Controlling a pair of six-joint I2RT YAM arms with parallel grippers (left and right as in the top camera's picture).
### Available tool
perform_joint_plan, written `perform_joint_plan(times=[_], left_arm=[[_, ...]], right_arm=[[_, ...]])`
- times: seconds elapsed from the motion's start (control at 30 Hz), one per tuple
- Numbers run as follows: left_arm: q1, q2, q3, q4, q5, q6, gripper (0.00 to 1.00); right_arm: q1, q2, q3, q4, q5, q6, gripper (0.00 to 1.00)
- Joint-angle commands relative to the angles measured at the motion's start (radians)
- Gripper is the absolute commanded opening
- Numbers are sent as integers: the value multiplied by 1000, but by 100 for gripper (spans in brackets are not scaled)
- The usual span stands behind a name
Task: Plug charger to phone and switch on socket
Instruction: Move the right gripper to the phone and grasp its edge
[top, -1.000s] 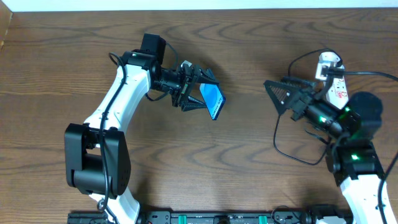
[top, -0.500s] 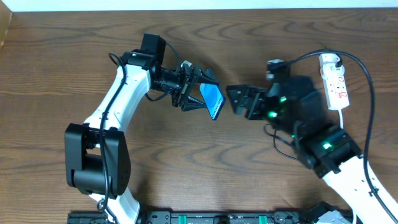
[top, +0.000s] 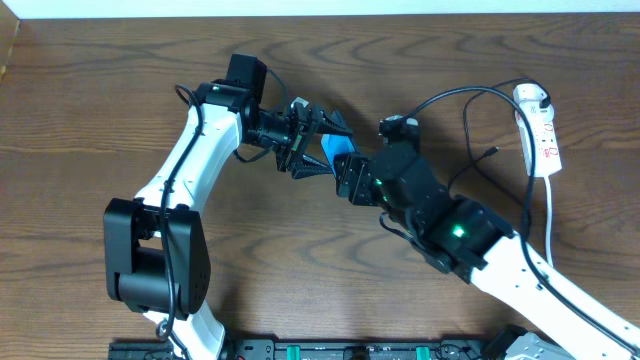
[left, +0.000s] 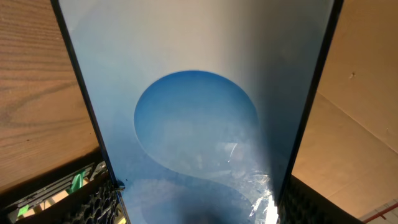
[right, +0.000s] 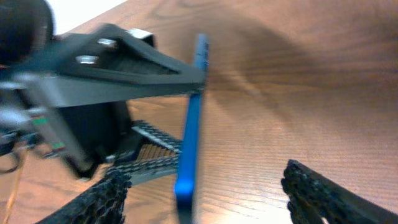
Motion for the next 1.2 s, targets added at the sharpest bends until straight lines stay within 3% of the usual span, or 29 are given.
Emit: perform_joint_plan(times=[0.0, 0.93, 1.17], left_arm=[[5, -13, 5, 1, 43, 2, 68], [5, -13, 5, 0, 20, 2, 68], [5, -13, 5, 0, 20, 2, 68]], right_arm=[[6, 37, 13, 3, 43, 108, 74], [6, 90, 13, 87, -32, 167, 46], [6, 92, 13, 92, -32, 166, 33]])
